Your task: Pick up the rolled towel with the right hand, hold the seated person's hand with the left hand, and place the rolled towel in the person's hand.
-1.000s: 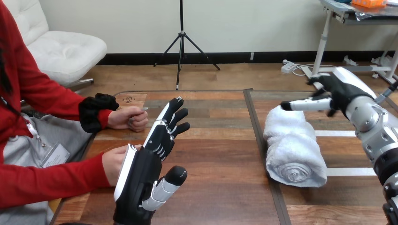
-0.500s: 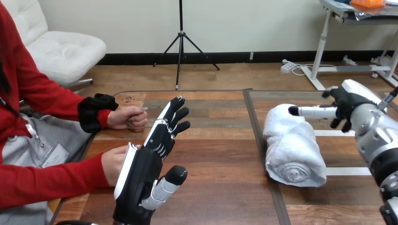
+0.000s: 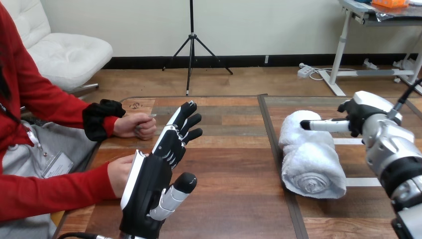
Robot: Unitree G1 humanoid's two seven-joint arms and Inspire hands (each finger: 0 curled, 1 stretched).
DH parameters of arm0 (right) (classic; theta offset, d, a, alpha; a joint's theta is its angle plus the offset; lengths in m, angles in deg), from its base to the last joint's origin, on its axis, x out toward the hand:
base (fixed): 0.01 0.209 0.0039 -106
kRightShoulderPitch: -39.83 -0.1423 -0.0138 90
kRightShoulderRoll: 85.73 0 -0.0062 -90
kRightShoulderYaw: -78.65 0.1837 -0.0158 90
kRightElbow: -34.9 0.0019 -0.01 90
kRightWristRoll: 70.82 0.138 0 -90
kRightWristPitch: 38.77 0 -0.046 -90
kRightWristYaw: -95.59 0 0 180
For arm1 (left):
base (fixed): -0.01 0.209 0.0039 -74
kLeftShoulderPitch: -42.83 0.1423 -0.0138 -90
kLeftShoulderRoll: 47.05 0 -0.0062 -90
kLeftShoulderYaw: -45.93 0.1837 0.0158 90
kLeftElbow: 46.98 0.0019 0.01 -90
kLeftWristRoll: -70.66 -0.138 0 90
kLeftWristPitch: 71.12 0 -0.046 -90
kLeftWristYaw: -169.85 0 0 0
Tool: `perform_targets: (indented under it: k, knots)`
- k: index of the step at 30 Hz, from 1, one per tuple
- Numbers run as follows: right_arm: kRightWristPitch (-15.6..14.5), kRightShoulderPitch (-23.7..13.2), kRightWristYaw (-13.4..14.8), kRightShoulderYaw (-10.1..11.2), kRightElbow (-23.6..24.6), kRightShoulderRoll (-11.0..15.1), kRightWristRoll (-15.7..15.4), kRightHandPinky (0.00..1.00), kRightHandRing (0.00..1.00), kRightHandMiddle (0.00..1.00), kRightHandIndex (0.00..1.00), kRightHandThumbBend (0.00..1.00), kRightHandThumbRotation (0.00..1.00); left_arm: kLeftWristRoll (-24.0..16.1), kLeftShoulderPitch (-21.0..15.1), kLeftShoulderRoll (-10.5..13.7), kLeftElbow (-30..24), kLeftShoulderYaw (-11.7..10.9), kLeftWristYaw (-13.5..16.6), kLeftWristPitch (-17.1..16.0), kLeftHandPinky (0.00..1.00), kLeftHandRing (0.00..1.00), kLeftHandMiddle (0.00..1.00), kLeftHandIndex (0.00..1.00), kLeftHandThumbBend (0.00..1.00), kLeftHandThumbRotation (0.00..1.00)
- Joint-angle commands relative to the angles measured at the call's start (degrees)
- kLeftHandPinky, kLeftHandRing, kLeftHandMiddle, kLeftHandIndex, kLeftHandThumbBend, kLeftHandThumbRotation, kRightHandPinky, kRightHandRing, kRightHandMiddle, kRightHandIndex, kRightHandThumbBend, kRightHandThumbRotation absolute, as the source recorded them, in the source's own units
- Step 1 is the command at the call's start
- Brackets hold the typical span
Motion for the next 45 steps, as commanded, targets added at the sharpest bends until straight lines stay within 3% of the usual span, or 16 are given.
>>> perform_targets:
  k: [1, 7, 10, 17, 23, 31, 39, 45]
  knots:
    - [0.1, -7.7, -0.5, -3.3, -1.5, -1.3, -2.8, 0.62, 0.77, 0.84, 0.92, 1.00, 0.86, 0.5, -4.2, 0.2, -2.0, 0.3, -0.4, -0.1, 0.84, 0.91, 0.94, 0.92, 1.00, 0.87]
    - [-2.0, -10.1, -4.4, -5.3, -4.2, -3.0, -4.3, 0.62, 0.76, 0.86, 0.92, 1.00, 0.93, 0.8, -4.9, 0.1, -1.5, 0.5, -0.8, -0.2, 0.84, 0.91, 0.94, 0.92, 1.00, 0.87]
    - [-1.4, -11.1, -7.3, -6.2, -4.9, -3.3, -4.7, 0.60, 0.77, 0.87, 0.92, 1.00, 0.97, 1.0, -5.3, 0.1, -1.1, 0.5, -1.1, -0.4, 0.84, 0.91, 0.94, 0.92, 1.00, 0.87]
    - [1.9, -13.9, -16.3, -11.6, -7.2, -4.1, -8.9, 0.62, 0.80, 0.89, 0.91, 1.00, 0.99, 0.9, -5.6, -0.2, -0.9, 0.5, -1.4, -0.2, 0.85, 0.91, 0.94, 0.92, 1.00, 0.87]
    - [2.7, -15.8, -21.8, -13.3, -8.5, -5.2, -10.3, 0.74, 0.89, 0.94, 0.92, 1.00, 1.00, 0.6, -5.9, -0.3, -0.6, 0.4, -1.6, -0.3, 0.85, 0.91, 0.94, 0.92, 1.00, 0.87]
    - [2.3, -17.2, -24.9, -14.4, -9.6, -6.5, -11.3, 0.81, 0.94, 0.97, 0.92, 1.00, 1.00, 0.3, -5.8, -0.7, -1.3, 0.5, -1.4, 0.0, 0.85, 0.91, 0.94, 0.92, 1.00, 0.88]
    - [1.3, -17.6, -26.7, -14.9, -10.3, -7.7, -11.5, 0.79, 0.93, 0.97, 0.92, 1.00, 1.00, 1.0, -5.2, -0.9, -2.6, 0.9, -1.6, 0.0, 0.85, 0.91, 0.94, 0.92, 1.00, 0.89]
    - [0.4, -17.2, -26.0, -14.3, -10.5, -8.3, -10.8, 0.79, 0.94, 0.97, 0.91, 0.98, 1.00, 2.8, -4.9, -0.6, -3.4, 1.6, -2.8, -0.2, 0.86, 0.91, 0.94, 0.92, 1.00, 0.89]
